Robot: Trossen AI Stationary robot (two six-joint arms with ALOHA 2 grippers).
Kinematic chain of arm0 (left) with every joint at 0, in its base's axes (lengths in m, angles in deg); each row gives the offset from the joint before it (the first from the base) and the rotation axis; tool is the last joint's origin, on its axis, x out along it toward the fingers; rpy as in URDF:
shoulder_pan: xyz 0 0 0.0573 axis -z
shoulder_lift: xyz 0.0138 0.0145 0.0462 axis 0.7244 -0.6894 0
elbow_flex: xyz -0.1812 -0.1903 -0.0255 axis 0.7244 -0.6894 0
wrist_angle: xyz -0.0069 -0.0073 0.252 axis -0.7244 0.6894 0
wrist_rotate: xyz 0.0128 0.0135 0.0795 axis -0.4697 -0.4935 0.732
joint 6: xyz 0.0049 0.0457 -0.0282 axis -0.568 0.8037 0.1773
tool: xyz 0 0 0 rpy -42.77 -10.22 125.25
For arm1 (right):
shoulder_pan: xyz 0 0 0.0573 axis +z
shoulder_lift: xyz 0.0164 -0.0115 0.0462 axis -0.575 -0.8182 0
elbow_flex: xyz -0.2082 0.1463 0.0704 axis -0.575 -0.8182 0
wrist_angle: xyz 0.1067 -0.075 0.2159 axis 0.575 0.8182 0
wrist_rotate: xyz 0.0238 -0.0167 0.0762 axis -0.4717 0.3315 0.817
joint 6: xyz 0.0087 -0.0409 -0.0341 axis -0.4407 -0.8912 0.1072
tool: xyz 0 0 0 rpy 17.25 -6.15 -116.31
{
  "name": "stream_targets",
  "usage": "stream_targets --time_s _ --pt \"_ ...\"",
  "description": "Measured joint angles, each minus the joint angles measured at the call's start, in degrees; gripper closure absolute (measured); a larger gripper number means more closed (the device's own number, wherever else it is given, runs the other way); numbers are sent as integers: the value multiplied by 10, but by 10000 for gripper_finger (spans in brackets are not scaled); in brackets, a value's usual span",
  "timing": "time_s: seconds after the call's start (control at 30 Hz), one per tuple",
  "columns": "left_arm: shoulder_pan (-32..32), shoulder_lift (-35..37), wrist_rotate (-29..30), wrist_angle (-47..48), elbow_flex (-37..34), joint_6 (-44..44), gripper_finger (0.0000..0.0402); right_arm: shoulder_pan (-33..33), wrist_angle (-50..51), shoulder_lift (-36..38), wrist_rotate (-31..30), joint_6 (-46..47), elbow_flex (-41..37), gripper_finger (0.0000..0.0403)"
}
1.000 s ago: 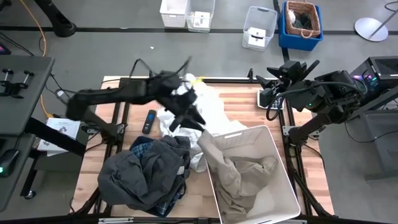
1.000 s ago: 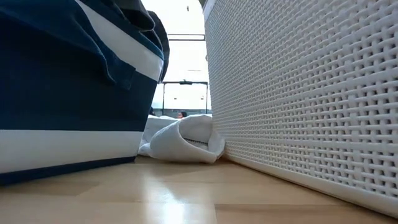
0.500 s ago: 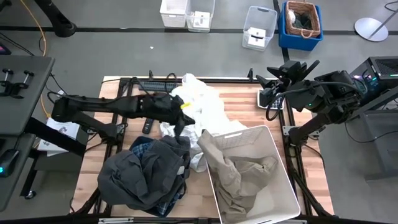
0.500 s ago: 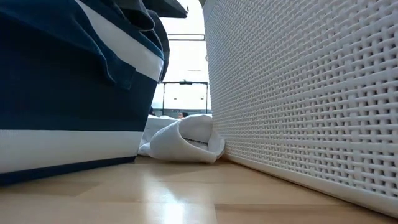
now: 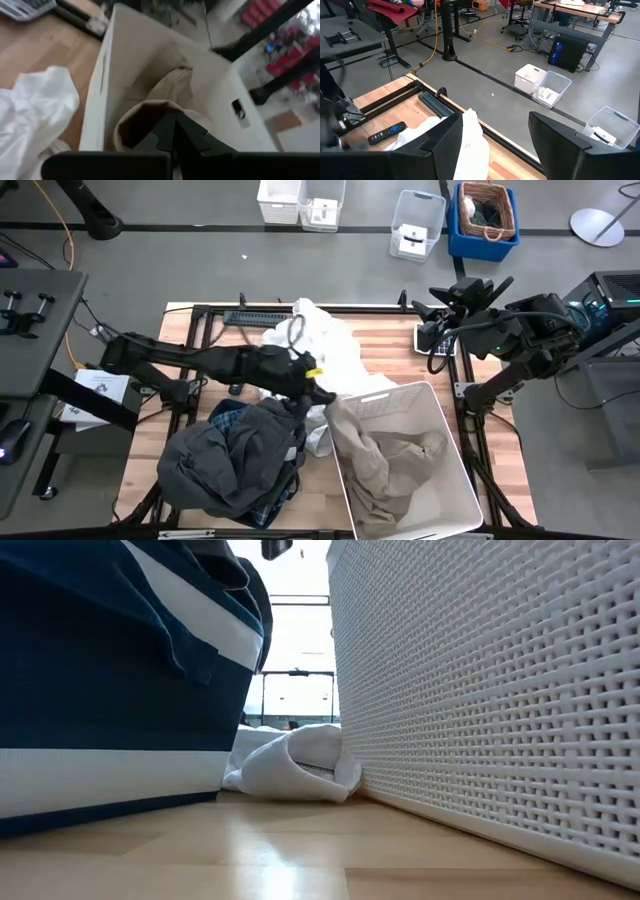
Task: Sort clothes
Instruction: Put brown short into the white laundry organizer, then put the white shirt into the white laundry organizer
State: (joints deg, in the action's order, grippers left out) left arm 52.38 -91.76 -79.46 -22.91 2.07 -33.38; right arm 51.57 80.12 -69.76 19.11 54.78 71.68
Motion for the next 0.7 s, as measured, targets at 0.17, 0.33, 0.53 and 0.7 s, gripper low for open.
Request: stream_targets --time_s 0.17,0.33,0.53,0.7 --pt "5 -81 -49 6 66 28 401 0 0 0 0 0 0 181" --pt "9 -177 -139 7 123 31 401 0 0 0 0 0 0 181" --pt "21 -261 -260 -5 218 91 401 0 0 0 3 -1 0 181" --pt "11 -277 -300 9 271 152 401 0 0 0 2 -1 0 181"
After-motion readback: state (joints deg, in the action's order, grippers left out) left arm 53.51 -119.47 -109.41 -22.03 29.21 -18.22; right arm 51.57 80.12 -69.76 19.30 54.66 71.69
